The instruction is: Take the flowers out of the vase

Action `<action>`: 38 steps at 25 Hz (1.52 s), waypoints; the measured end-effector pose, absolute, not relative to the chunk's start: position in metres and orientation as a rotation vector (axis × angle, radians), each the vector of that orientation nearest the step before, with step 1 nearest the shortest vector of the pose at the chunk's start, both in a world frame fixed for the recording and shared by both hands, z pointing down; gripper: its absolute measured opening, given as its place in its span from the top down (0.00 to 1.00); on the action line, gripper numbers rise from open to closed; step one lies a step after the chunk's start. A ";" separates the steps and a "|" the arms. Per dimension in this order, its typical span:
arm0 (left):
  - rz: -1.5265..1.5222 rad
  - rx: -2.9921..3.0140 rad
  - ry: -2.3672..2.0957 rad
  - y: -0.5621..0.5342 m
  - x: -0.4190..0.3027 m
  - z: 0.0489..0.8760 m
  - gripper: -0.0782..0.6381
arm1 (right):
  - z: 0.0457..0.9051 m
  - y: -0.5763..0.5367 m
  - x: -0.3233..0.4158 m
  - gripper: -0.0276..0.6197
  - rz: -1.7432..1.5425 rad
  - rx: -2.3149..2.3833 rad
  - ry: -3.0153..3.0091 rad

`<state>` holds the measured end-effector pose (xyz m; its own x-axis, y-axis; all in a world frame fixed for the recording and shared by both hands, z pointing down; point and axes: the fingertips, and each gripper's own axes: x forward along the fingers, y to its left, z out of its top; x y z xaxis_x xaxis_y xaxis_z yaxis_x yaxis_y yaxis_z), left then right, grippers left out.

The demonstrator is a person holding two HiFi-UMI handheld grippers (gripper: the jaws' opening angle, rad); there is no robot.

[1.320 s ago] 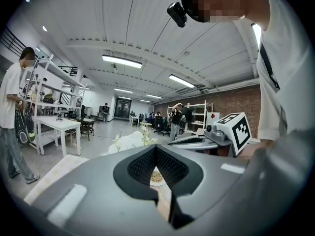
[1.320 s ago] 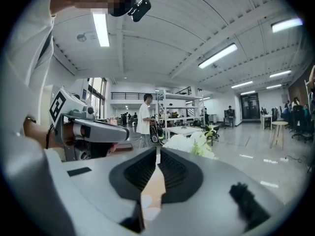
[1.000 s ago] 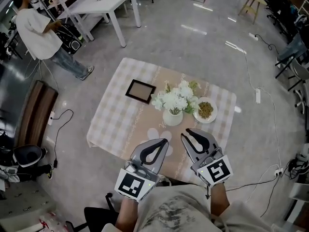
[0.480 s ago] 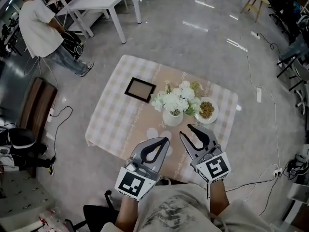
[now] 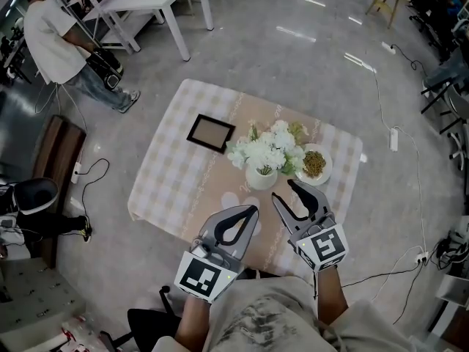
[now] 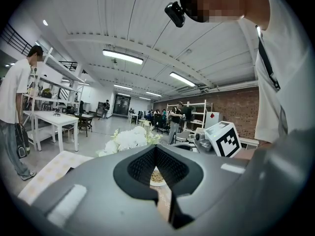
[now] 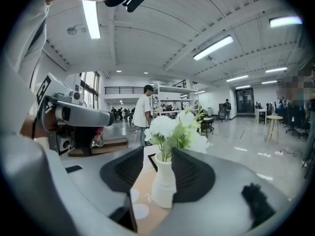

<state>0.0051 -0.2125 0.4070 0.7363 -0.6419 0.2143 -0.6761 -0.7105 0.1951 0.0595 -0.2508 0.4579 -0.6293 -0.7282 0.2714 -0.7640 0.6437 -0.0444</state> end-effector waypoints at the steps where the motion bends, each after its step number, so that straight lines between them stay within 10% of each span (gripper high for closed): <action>1: 0.190 2.678 -1.036 -0.213 0.006 0.407 0.88 | 0.459 -0.253 0.060 0.67 0.232 1.219 -2.635; 38: 0.214 2.650 -1.010 -0.221 0.015 0.422 0.88 | 0.488 -0.299 0.065 0.42 0.354 1.277 -2.720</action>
<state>0.0153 -0.2210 0.4219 0.7423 -0.6250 0.2414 -0.6692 -0.7094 0.2210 0.0647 -0.2988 0.4884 -0.6380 -0.7428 0.2028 -0.7700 0.6174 -0.1609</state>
